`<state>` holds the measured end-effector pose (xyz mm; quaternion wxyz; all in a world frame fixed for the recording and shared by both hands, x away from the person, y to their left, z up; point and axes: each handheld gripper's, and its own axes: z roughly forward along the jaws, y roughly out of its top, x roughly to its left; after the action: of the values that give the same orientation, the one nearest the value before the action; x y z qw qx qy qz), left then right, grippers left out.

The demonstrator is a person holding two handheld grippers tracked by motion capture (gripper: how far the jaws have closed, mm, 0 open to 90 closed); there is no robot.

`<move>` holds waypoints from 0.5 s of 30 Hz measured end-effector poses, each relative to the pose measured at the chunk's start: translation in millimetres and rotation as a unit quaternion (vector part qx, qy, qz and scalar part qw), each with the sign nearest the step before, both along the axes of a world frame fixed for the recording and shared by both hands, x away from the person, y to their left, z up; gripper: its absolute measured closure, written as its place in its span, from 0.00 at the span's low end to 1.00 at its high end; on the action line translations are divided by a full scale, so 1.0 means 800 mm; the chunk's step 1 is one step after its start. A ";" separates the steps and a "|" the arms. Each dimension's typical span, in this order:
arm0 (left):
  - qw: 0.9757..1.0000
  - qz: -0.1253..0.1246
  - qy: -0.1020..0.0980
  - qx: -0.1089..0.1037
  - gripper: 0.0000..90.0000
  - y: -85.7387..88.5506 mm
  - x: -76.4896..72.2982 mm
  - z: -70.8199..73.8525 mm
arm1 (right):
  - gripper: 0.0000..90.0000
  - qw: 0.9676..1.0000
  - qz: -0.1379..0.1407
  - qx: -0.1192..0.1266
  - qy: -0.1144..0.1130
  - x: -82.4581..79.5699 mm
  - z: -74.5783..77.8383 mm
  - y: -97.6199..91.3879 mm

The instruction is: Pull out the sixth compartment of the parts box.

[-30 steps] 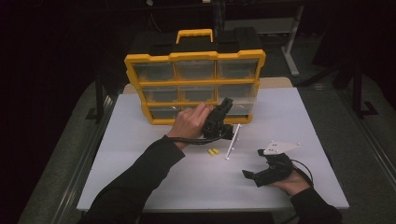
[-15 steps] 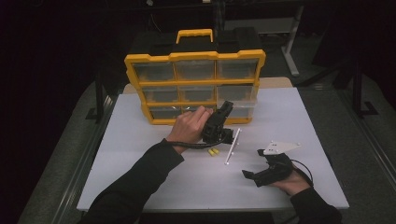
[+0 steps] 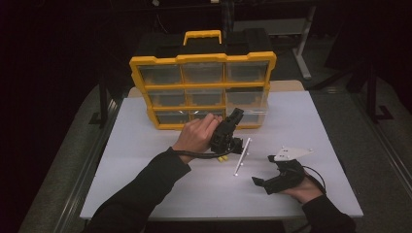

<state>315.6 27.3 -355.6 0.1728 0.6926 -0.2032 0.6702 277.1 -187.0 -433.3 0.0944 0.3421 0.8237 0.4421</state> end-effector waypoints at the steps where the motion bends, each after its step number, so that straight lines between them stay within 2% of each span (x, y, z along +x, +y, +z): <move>1: 1.000 0.000 0.000 0.000 0.88 0.000 0.000 0.000 | 0.00 1.000 0.000 0.000 0.000 0.000 0.000 0.000; 15: 1.000 -0.005 -0.003 0.002 0.88 0.002 -0.006 -0.002 | 0.00 1.000 0.000 0.000 0.000 0.000 0.000 0.000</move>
<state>310.7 28.6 -357.3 0.1744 0.6901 -0.2083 0.6708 277.1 -186.9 -433.3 0.0943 0.3423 0.8238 0.4419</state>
